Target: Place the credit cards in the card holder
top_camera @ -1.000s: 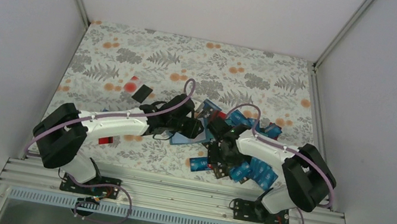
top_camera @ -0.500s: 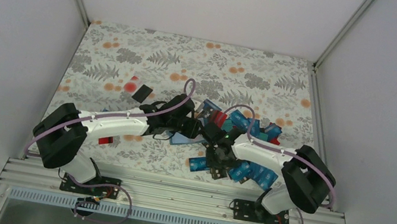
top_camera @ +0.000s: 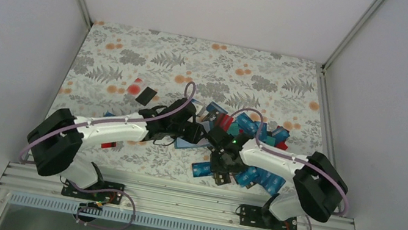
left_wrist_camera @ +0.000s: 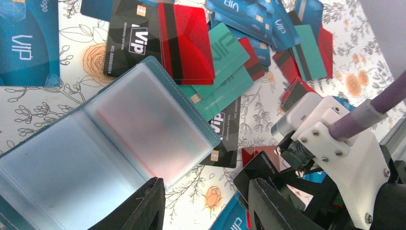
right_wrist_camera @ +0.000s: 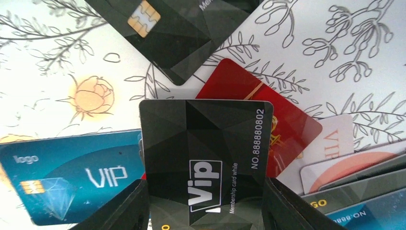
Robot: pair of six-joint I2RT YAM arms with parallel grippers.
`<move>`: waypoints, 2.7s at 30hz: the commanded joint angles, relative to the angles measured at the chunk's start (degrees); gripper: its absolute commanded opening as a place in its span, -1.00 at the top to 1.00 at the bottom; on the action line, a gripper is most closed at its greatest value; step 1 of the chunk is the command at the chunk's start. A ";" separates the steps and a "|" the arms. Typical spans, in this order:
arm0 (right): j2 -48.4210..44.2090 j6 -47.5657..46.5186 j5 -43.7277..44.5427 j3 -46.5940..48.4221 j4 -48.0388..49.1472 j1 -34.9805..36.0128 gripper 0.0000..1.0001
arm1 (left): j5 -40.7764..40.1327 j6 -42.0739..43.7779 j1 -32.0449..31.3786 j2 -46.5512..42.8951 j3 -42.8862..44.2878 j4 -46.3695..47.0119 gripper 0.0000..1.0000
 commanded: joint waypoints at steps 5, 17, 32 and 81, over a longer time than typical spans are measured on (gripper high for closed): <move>-6.51 2.34 1.39 1.43 -1.36 -1.34 0.03 | 0.82 -2.36 -0.15 -3.22 -1.68 1.90 0.12; -14.73 1.54 -0.50 4.66 2.33 -4.61 -0.01 | 8.07 -8.14 -0.14 -5.52 -4.91 11.89 0.12; -18.24 -0.42 -3.84 8.03 5.12 -5.89 -0.03 | 14.04 -13.87 0.35 -4.27 -7.82 21.80 0.03; -16.81 -5.25 -5.91 9.30 9.17 -8.27 -0.76 | 8.50 -18.97 3.74 -6.45 -12.48 19.42 0.95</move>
